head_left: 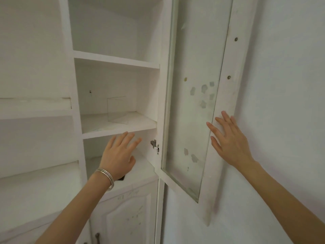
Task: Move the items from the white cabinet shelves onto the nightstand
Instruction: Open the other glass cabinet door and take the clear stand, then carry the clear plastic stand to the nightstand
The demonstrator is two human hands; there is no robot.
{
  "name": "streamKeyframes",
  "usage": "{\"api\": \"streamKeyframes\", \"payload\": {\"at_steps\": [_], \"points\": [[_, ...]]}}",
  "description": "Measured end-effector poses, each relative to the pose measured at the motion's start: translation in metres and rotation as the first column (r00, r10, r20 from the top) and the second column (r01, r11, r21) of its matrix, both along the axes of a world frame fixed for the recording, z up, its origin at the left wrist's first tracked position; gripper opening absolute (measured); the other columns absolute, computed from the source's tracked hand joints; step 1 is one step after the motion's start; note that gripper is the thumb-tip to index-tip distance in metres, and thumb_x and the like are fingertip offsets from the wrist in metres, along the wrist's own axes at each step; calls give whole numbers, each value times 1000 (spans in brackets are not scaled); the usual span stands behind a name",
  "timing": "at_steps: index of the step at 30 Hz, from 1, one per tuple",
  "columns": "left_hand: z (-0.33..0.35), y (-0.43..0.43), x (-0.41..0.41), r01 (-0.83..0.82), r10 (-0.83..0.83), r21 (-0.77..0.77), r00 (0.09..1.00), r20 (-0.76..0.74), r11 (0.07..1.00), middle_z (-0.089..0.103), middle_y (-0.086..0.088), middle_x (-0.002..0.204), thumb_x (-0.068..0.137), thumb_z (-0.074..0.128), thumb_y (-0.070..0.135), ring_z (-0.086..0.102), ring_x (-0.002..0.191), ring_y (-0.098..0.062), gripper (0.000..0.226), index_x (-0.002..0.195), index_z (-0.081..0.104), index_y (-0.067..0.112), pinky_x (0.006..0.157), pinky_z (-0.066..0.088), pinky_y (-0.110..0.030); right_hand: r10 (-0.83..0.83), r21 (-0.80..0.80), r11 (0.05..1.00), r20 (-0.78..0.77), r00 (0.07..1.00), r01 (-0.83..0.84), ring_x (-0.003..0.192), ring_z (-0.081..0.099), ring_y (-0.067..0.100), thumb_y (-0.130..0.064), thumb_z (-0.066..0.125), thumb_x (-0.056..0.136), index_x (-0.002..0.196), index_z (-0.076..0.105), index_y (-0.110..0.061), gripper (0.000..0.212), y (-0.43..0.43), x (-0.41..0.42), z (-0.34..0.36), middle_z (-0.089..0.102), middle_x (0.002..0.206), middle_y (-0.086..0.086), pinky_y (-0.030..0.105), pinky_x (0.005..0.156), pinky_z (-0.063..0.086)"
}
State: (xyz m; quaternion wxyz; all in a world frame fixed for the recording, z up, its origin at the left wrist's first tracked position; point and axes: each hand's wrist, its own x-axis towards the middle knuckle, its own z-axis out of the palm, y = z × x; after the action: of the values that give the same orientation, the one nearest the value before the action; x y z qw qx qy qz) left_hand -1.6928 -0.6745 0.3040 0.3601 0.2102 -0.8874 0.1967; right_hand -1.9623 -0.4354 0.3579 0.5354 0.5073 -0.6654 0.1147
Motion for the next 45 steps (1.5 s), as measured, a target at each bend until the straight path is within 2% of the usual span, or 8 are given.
{"api": "streamKeyframes", "payload": {"at_steps": [6,11,16,24,26,29,35,45], "points": [[-7,6,22,-90,90,14,996,4,996,59,-11,126,56,77,13,53,118,-34,69,123,59,16,94,44,-57,86,-49,995,30,996,-85,134,32,40,-16,45,89,121,60,-6,37,-30,28,-22,54,128,23,55,113,16],[-1,-11,53,-184,184,-10,983,12,983,62,-9,122,53,80,14,57,115,-31,69,119,62,15,93,43,-56,287,34,957,40,957,-288,126,46,37,-17,33,93,113,64,-3,39,-90,64,-36,60,119,21,52,108,28],[10,-53,75,-211,212,-22,977,15,977,60,-12,124,59,77,11,55,117,-30,64,121,60,11,99,39,-53,439,-6,897,110,892,-441,107,56,32,-12,46,85,107,65,-6,30,-167,89,-26,61,110,15,40,91,43],[39,-141,62,-137,139,-77,990,30,988,61,-13,121,62,72,8,55,113,-31,57,118,61,9,98,42,-43,436,-62,900,121,892,-431,90,61,27,-21,43,83,104,66,-6,34,-289,97,0,64,101,11,36,72,49],[43,-161,52,-113,117,-88,992,50,990,61,-11,121,63,72,10,56,113,-30,56,118,61,10,97,43,-41,393,-63,919,164,905,-388,86,62,28,-18,57,81,103,65,-5,28,-320,90,6,64,100,12,35,66,50],[46,-188,39,-90,99,-118,993,67,989,61,-10,120,64,71,14,54,113,-29,54,117,61,12,99,40,-39,294,6,950,308,905,-311,91,62,30,-19,76,74,112,61,-2,44,-356,78,14,63,108,13,35,63,51],[52,-224,23,-35,47,-200,997,57,979,59,-10,123,75,42,19,49,121,-28,48,119,60,10,105,28,-36,190,49,968,508,840,-248,111,53,23,-36,51,94,143,29,-11,59,-407,57,29,48,132,7,34,74,49],[45,-236,21,-15,33,-263,997,64,965,61,-11,121,71,56,15,52,119,-30,46,117,63,10,105,29,-39,343,-99,917,690,638,-386,84,61,19,-14,63,84,107,62,-16,23,-411,54,44,64,90,-1,29,71,45]]}}
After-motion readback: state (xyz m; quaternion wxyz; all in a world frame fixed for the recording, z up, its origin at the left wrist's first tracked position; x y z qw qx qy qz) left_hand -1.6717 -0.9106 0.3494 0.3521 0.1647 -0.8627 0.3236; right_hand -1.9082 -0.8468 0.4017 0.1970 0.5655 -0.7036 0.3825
